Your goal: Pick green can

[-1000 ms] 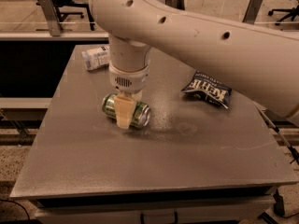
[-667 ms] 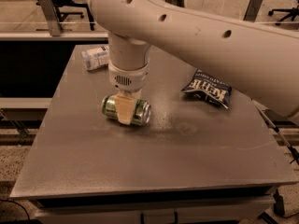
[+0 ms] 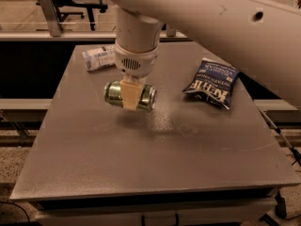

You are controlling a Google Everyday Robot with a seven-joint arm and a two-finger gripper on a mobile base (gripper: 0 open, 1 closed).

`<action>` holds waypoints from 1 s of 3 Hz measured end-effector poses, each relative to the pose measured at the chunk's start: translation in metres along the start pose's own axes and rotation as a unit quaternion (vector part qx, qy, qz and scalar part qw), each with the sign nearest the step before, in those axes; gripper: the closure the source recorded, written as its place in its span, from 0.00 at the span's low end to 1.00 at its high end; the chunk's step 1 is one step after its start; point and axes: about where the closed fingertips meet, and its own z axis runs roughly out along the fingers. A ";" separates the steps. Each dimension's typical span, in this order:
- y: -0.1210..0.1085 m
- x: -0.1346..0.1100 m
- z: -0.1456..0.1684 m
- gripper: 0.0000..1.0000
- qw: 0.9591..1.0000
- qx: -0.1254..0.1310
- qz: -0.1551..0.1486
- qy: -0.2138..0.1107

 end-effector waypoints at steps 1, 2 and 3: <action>0.001 -0.004 -0.036 1.00 0.999 0.013 -0.029 -0.025; 0.002 -0.008 -0.055 1.00 0.998 0.015 -0.051 -0.038; 0.004 -0.012 -0.070 1.00 0.996 0.011 -0.072 -0.056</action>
Offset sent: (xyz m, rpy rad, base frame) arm -0.0165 -0.0010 0.0793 0.0631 -0.0614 0.1564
